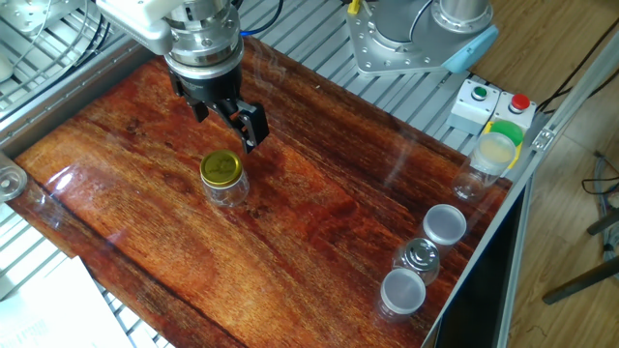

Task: Unscrew the lid from the jar

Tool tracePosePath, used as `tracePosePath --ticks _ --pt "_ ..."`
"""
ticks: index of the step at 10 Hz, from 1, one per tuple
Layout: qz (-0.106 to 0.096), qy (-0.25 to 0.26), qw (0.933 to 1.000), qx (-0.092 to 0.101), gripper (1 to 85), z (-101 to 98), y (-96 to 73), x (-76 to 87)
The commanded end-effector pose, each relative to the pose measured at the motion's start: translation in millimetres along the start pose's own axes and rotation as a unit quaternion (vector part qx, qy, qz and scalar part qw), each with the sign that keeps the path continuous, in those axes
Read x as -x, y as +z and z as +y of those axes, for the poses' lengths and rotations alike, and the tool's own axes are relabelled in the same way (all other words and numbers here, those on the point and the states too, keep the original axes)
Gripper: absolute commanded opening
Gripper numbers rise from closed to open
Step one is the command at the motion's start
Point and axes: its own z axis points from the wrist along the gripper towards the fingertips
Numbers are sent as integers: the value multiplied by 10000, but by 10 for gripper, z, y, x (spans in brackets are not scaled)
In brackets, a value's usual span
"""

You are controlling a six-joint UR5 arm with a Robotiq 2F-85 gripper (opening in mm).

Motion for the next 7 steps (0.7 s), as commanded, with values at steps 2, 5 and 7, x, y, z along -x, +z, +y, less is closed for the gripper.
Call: tracePosePath --ticks 2,5,7 --pt "533 1006 9933 195 10 185 -1 -262" --pt "524 1022 9932 180 10 190 5 -258" --pt "516 1023 9933 173 10 189 9 -254"
